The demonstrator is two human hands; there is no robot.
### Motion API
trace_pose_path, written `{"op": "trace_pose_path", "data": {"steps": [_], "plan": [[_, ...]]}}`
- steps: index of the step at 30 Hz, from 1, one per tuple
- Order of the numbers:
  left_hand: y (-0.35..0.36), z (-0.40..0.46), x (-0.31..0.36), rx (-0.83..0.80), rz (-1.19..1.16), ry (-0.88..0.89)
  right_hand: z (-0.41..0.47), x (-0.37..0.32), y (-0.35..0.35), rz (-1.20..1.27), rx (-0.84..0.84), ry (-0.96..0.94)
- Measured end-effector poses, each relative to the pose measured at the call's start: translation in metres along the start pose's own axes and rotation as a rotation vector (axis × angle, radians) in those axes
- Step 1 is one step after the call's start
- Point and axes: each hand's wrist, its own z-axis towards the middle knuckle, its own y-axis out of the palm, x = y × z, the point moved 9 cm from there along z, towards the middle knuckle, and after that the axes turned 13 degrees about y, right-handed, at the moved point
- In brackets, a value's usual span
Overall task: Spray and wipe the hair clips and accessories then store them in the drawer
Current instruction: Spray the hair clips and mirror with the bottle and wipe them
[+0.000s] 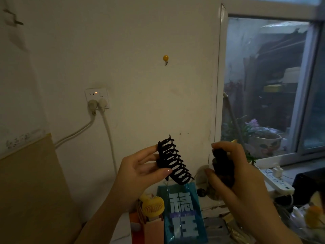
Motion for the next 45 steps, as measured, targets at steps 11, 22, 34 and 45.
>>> {"op": "trace_pose_path", "data": {"steps": [11,22,34,45], "plan": [[0.003,-0.001,0.013,-0.086,0.2,0.11,0.016,0.003,0.013,-0.041,-0.064,-0.061],[0.004,-0.004,0.003,-0.058,0.098,0.024,0.01,0.03,0.01,0.123,-0.012,0.089],[0.019,-0.029,-0.031,-0.005,-0.033,-0.142,-0.034,0.064,0.053,0.503,-0.215,0.24],[0.036,-0.054,-0.053,-0.031,-0.042,-0.218,-0.066,0.096,0.062,0.469,-0.188,0.364]]}}
